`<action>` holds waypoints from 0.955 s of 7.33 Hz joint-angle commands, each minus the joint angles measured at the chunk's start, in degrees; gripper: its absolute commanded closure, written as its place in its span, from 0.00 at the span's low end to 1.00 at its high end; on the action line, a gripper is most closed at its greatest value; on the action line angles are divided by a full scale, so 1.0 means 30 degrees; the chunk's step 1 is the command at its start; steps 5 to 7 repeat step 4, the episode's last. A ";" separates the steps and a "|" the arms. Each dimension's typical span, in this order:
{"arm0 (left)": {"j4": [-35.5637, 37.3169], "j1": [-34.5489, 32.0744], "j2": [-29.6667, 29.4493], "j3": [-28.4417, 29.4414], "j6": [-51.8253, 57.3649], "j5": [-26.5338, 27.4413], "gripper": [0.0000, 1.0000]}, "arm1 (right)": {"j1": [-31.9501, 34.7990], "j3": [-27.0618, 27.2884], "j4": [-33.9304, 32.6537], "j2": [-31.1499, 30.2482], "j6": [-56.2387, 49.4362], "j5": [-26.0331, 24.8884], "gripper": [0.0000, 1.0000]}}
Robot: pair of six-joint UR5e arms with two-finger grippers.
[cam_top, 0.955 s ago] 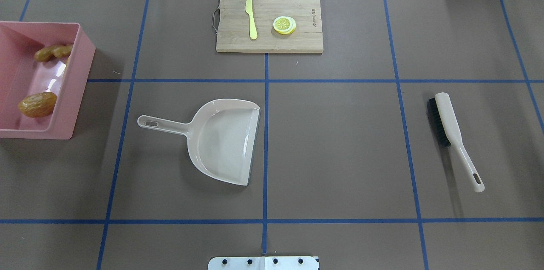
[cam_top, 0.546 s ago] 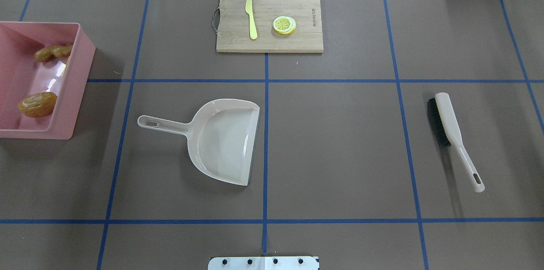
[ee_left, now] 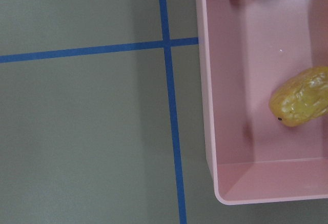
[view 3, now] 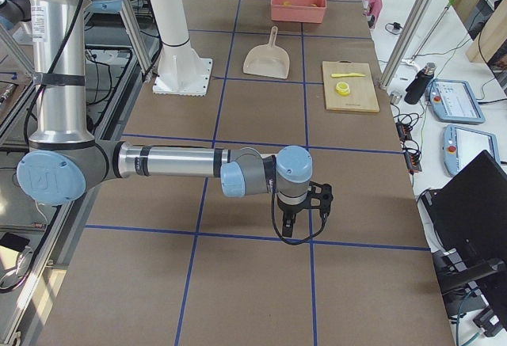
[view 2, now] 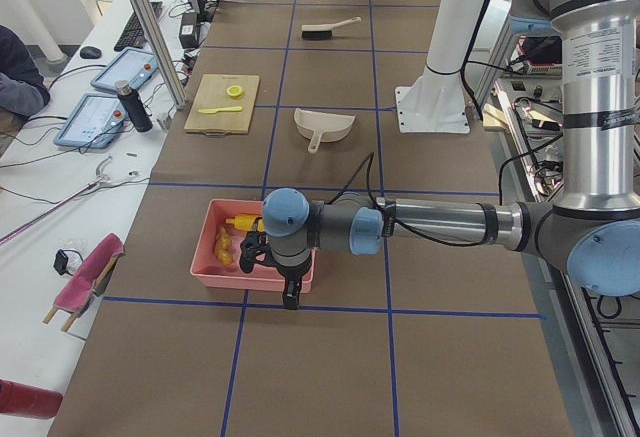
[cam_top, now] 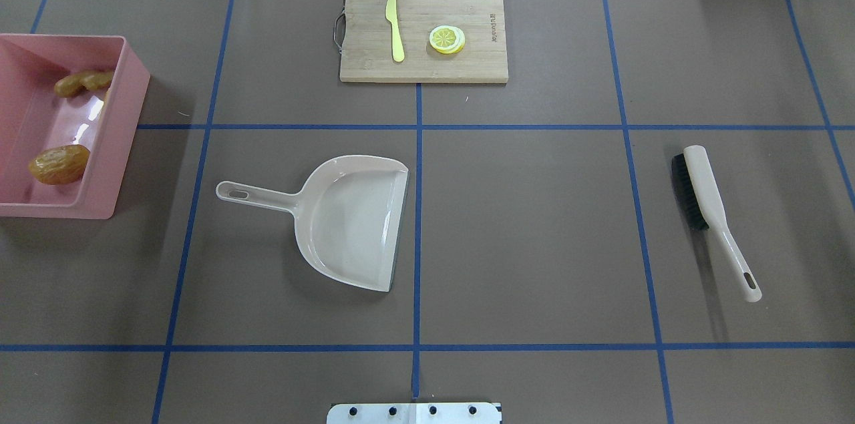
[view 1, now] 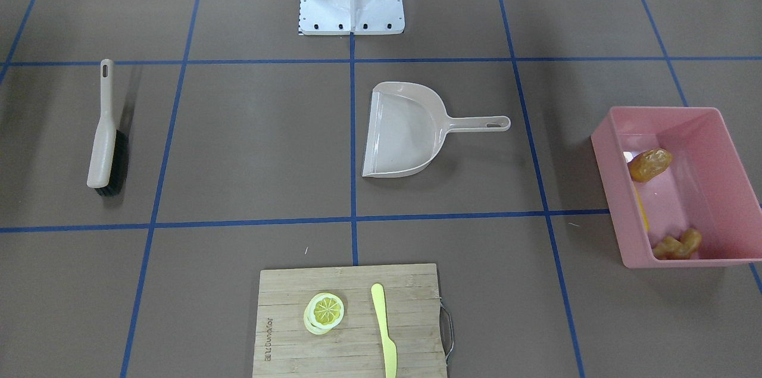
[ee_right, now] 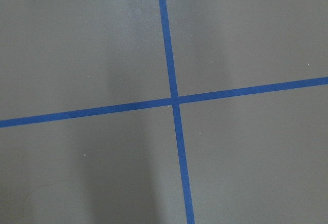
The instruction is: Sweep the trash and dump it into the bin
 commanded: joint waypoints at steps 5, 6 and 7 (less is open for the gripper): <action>-0.0002 -0.0157 0.0265 -0.0012 -0.0919 0.0051 0.01 | 0.0000 -0.0005 0.0000 0.0000 0.0029 -0.0002 0.00; -0.0002 -0.0157 0.0265 -0.0012 -0.0919 0.0051 0.01 | 0.0000 -0.0005 0.0000 0.0000 0.0029 -0.0002 0.00; -0.0002 -0.0157 0.0265 -0.0012 -0.0919 0.0051 0.01 | 0.0000 -0.0005 0.0000 0.0000 0.0029 -0.0002 0.00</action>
